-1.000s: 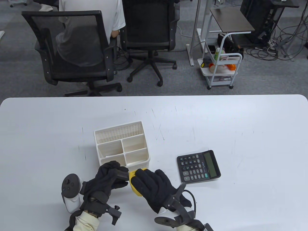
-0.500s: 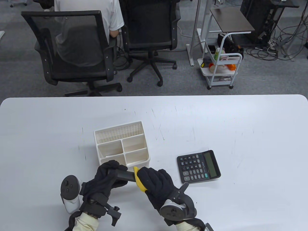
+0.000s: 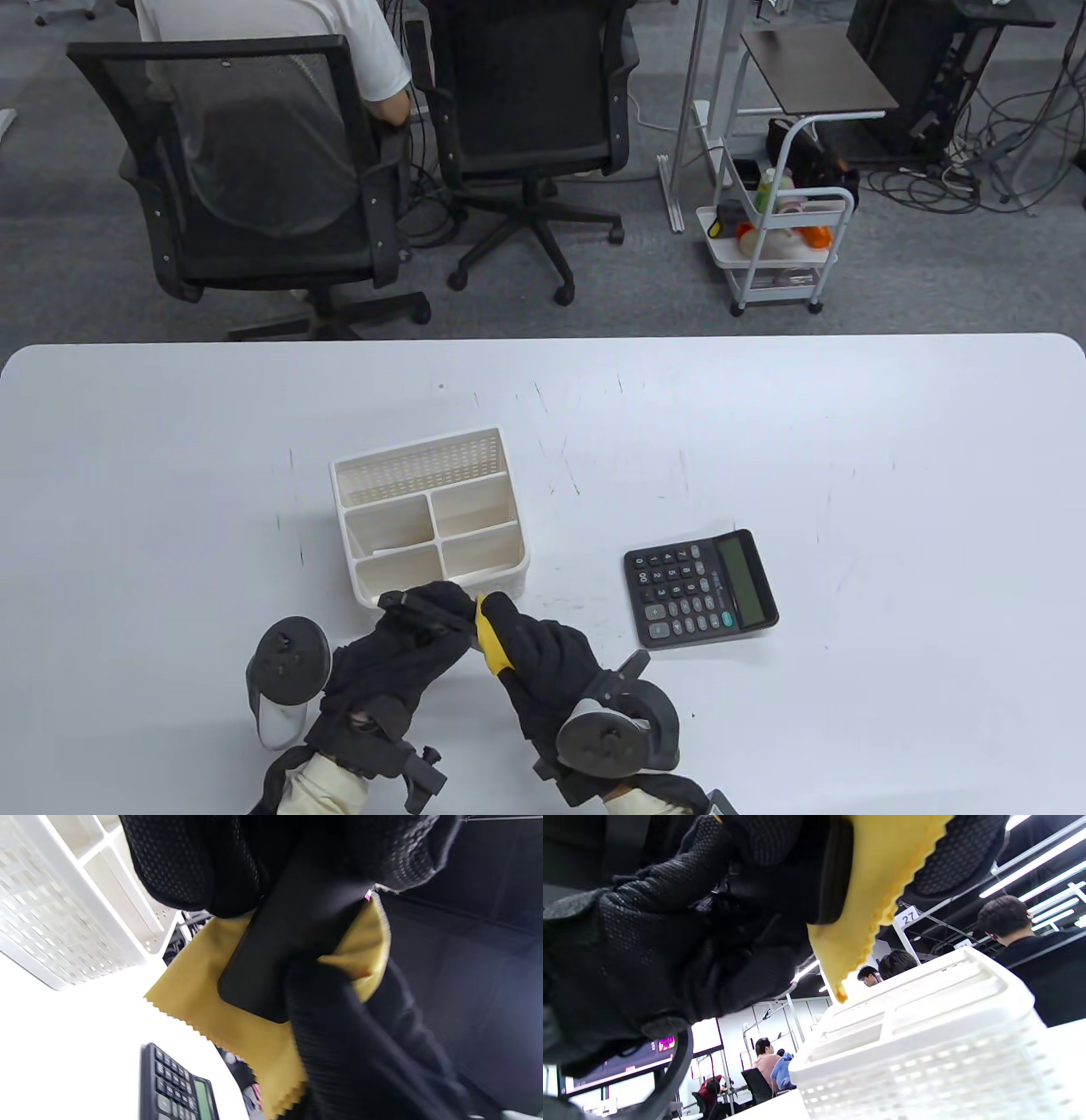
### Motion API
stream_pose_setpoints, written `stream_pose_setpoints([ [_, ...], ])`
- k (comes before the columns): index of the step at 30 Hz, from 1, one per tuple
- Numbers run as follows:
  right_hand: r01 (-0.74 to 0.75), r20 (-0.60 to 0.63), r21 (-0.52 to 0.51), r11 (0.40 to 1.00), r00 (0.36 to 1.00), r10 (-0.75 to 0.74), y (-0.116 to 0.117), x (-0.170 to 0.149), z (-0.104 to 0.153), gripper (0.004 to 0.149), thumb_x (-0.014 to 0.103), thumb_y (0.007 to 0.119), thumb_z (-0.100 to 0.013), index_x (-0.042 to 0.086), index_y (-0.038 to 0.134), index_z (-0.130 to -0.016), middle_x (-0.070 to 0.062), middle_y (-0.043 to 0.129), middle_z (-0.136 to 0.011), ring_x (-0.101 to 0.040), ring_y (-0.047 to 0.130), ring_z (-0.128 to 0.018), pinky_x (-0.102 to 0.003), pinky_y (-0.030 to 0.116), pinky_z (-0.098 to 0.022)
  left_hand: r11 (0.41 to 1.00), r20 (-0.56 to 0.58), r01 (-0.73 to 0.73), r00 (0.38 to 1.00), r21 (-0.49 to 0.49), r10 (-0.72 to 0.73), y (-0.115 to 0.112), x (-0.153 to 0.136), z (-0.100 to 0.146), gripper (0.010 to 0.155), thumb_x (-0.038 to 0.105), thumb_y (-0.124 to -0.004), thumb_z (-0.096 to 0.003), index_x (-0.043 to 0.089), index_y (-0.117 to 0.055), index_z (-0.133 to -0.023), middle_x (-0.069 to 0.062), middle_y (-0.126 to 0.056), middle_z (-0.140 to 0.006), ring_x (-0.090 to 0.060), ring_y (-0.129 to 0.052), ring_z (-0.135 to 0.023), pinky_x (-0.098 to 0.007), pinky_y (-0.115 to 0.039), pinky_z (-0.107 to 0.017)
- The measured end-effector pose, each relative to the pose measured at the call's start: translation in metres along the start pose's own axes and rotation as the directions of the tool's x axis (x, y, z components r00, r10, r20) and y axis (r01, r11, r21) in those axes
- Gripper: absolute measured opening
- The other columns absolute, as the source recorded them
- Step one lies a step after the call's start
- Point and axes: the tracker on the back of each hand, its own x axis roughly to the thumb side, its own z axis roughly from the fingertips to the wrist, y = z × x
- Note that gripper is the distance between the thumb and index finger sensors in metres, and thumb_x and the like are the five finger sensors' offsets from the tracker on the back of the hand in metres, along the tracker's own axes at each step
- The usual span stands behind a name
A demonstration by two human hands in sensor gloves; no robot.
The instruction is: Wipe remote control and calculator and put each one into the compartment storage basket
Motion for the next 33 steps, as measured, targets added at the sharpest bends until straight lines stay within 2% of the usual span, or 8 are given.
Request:
stream_pose_setpoints([
  [9,0.161,-0.079,0.007,0.987,0.984,-0.16,-0.002,-0.013,0.002,0.055,0.018,0.07,-0.055,-0.002,0.059,-0.105,-0.021,0.085,-0.091,-0.035,0.095,-0.067,-0.058,0.075,-0.052,0.987,0.01,-0.145,0.989,0.069,0.145,0.012,-0.004,0.003,0.045,0.051,-0.075,-0.0544,0.041,-0.058,-0.095,0.0,-0.079,-0.104,-0.035,-0.086,-0.096,-0.051,-0.082,-0.065],
  [11,0.206,-0.118,-0.007,0.978,0.971,-0.206,-0.003,-0.018,0.003,0.055,0.018,0.07,-0.055,-0.002,0.059,-0.105,-0.021,0.086,-0.091,-0.035,0.095,-0.067,-0.058,0.075,-0.052,0.979,0.006,-0.19,0.982,0.072,0.19,0.017,-0.009,0.004,0.045,0.049,-0.072,-0.056,0.041,-0.055,-0.097,0.005,-0.086,-0.097,-0.035,-0.087,-0.096,-0.053,-0.082,-0.064],
  [15,0.261,-0.168,-0.048,0.964,0.949,-0.265,-0.006,-0.025,0.005,0.055,0.018,0.069,-0.056,-0.002,0.058,-0.106,-0.021,0.084,-0.092,-0.037,0.094,-0.07,-0.059,0.074,-0.053,0.975,-0.026,-0.218,0.976,-0.049,0.217,0.015,-0.014,0.002,0.047,0.049,-0.064,-0.0583,0.046,-0.044,-0.1,0.005,-0.078,-0.098,-0.043,-0.085,-0.095,-0.064,-0.081,-0.059],
  [18,0.225,-0.184,-0.094,0.97,0.953,-0.239,-0.012,-0.029,0.006,0.055,0.019,0.069,-0.056,0.0,0.057,-0.106,-0.021,0.082,-0.095,-0.039,0.091,-0.074,-0.061,0.071,-0.055,0.963,-0.096,-0.205,0.977,-0.172,0.191,0.004,-0.018,0.0,0.05,0.049,-0.06,-0.058,0.052,-0.035,-0.101,0.005,-0.073,-0.101,-0.043,-0.092,-0.086,-0.062,-0.088,-0.049],
  [21,0.172,-0.189,-0.149,0.974,0.962,-0.199,-0.018,-0.031,0.008,0.055,0.019,0.07,-0.056,0.002,0.058,-0.107,-0.022,0.079,-0.099,-0.041,0.088,-0.079,-0.062,0.069,-0.056,0.974,-0.135,-0.073,0.99,-0.214,0.044,-0.001,-0.017,-0.002,0.055,0.05,-0.061,-0.0565,0.051,-0.033,-0.103,0.006,-0.076,-0.098,-0.033,-0.099,-0.075,-0.049,-0.097,-0.035],
  [24,0.063,-0.173,-0.192,0.979,0.98,-0.097,-0.024,-0.03,0.009,0.055,0.02,0.071,-0.056,0.004,0.059,-0.107,-0.022,0.078,-0.102,-0.042,0.085,-0.083,-0.062,0.069,-0.057,0.974,-0.127,0.068,0.987,-0.215,-0.097,0.0,-0.012,-0.003,0.058,0.043,-0.073,-0.0544,0.043,-0.045,-0.105,0.007,-0.084,-0.092,-0.025,-0.102,-0.067,-0.037,-0.096,-0.03],
  [28,-0.063,-0.137,-0.255,0.965,0.99,0.029,-0.031,-0.026,0.01,0.054,0.019,0.072,-0.055,0.006,0.059,-0.107,-0.022,0.069,-0.107,-0.043,0.076,-0.09,-0.062,0.066,-0.059,0.94,-0.113,0.212,0.962,-0.268,-0.25,0.0,-0.008,-0.004,0.056,0.04,-0.082,-0.0502,0.028,-0.064,-0.102,0.002,-0.096,-0.083,-0.02,-0.107,-0.058,-0.031,-0.095,-0.025],
  [33,-0.268,-0.006,-0.138,0.954,0.963,0.269,-0.022,-0.015,0.009,0.055,0.02,0.072,-0.056,0.01,0.057,-0.108,-0.019,0.061,-0.112,-0.044,0.059,-0.099,-0.066,0.058,-0.062,0.934,-0.091,0.201,0.967,-0.296,-0.236,-0.002,-0.008,-0.005,0.055,0.042,-0.085,-0.0489,0.025,-0.071,-0.1,0.001,-0.101,-0.077,-0.019,-0.11,-0.051,-0.028,-0.094,-0.022],
])
